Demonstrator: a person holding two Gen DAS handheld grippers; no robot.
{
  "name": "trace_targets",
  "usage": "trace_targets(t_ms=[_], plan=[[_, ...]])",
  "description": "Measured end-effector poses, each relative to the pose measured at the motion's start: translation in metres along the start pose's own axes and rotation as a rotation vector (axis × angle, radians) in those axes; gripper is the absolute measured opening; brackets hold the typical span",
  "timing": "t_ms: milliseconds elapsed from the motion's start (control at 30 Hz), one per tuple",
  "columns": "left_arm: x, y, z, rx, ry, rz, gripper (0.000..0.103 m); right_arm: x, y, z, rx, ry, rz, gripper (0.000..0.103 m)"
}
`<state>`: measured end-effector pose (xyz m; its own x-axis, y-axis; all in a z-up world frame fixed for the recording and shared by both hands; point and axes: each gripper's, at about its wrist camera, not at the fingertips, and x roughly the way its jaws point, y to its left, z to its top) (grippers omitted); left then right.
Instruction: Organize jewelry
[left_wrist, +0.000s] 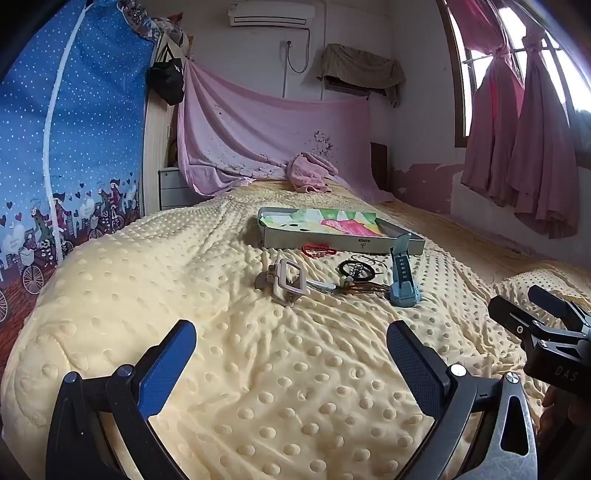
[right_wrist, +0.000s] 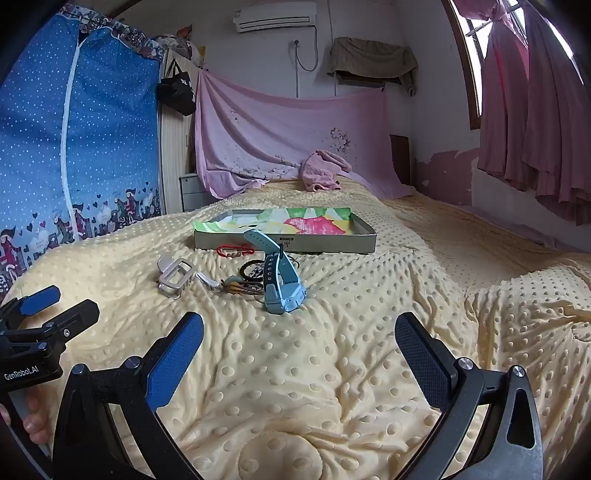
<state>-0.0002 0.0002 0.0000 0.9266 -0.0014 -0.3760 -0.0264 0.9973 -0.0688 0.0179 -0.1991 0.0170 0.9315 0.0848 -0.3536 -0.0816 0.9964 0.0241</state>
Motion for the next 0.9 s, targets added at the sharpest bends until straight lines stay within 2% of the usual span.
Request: trace_targets(t_ms=[900], plan=[[-0.003, -0.0027, 0.0067, 0.004, -0.01, 0.003, 0.103, -0.0015, -0.0005, 0.0002, 0.004, -0.007, 0.0, 0.102]])
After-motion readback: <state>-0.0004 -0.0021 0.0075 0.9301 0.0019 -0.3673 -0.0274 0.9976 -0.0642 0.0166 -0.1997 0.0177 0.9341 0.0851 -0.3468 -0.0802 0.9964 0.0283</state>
